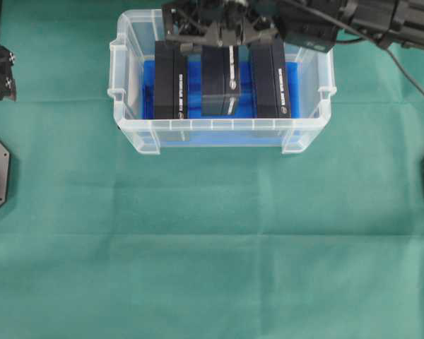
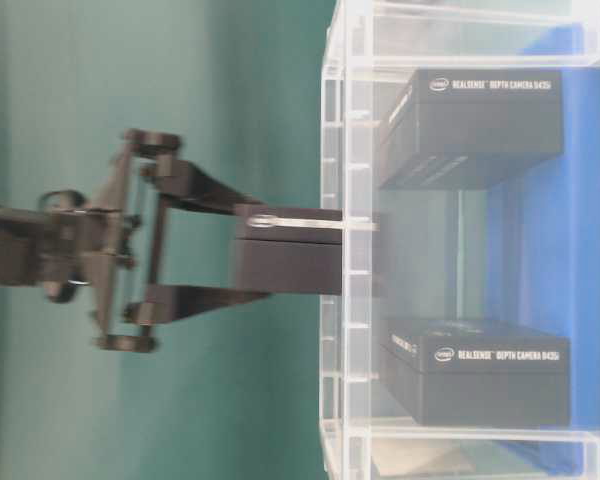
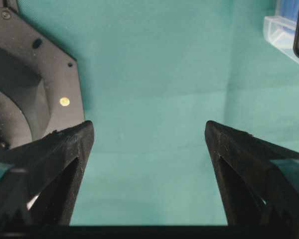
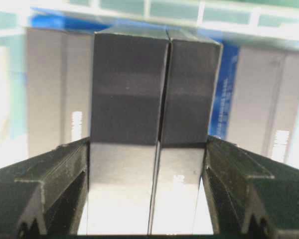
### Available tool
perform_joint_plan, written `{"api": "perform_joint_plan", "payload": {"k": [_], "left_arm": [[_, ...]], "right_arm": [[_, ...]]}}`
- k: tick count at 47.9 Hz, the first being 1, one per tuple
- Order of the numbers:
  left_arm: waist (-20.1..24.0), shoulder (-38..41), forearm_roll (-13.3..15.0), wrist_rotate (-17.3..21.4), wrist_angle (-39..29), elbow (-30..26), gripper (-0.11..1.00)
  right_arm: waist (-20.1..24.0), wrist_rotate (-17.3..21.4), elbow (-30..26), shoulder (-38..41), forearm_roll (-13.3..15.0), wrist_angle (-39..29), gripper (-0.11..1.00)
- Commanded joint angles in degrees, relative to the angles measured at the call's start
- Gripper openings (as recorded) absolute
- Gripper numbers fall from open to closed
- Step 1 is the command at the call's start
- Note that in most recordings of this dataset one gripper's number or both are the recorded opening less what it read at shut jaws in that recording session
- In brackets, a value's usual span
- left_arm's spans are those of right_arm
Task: Take out the box from the case.
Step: 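Lift the middle box straight up out of the case with the right gripper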
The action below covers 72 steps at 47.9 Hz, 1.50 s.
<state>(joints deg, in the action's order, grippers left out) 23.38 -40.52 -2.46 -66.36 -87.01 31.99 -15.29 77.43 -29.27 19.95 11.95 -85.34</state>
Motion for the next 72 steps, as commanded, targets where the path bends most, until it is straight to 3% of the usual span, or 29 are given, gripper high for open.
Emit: {"api": "perform_joint_plan", "payload": {"k": [1,14,61,72], "left_arm": [[-0.09,-0.09,-0.18,0.09,0.0,-0.62,0.86],[-0.18,0.0,-0.18,0.09,0.0,-0.62,0.86],[-0.53,0.0,-0.18,-0.26,0.09,-0.62,0.86],[-0.53,0.0,-0.18,-0.18,0.0,-0.44,0.86]], "right_arm": [[-0.53,-0.35,-5.19,-3.08,0.97,-2.72,0.68],[-0.53,-1.05,-10.02,-3.08,1.76,-7.65,0.68],[-0.26,-1.67,-10.37,-3.08,1.67,-7.65,0.68],[0.97,-1.67,-12.57,-3.08,1.49,-8.88,0.68]]}}
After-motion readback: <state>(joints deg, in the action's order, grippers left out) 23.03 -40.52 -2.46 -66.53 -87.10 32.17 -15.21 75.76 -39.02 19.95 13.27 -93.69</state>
